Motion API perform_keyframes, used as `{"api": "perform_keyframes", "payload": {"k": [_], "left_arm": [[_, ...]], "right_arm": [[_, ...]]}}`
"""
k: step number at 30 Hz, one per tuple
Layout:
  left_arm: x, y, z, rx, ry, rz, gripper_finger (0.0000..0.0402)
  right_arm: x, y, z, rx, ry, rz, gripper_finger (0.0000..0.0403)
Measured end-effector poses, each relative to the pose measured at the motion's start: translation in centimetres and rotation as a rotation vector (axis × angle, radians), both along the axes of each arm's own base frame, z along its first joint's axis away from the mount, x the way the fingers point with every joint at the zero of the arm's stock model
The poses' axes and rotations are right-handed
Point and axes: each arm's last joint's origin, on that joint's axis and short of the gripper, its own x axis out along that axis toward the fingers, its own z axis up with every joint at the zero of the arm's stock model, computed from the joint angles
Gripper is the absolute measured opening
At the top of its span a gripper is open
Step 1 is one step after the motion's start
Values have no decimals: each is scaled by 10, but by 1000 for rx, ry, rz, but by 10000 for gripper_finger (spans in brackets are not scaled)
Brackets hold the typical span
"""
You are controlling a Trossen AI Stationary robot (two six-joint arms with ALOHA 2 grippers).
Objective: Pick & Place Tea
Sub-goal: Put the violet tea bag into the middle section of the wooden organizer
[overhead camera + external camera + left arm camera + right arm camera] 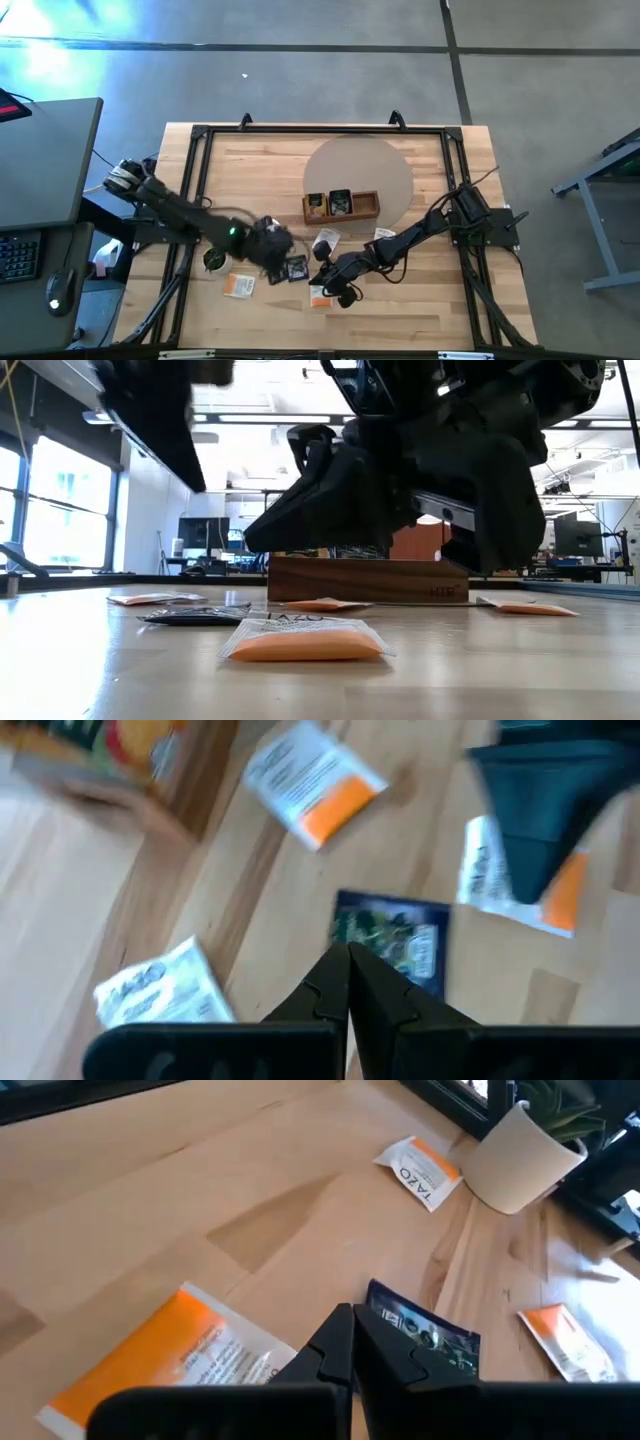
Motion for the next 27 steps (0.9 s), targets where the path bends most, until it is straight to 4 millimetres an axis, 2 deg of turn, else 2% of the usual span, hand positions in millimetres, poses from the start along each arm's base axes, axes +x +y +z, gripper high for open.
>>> {"api": "perform_keyframes", "payload": {"k": [5,8,10,14,19,24,27], "left_arm": [[-13,-25,-16,49,-36,-63,1],[-13,-26,-30,44,9,-45,1],[-10,-26,-32,44,6,-41,1],[-2,-18,-39,51,44,-63,1],[11,7,-50,1,139,-38,5],[22,25,-64,-94,218,-42,51],[28,29,-72,-164,233,-54,87]], "right_arm": [[2,-5,1,56,6,-44,4],[5,-12,2,146,12,-145,2],[7,-17,3,183,13,-221,3],[9,-27,-1,162,40,-280,2],[7,-27,-4,149,67,-292,2],[5,-19,-6,161,72,-285,1],[5,-18,-16,161,88,-285,1]]}}
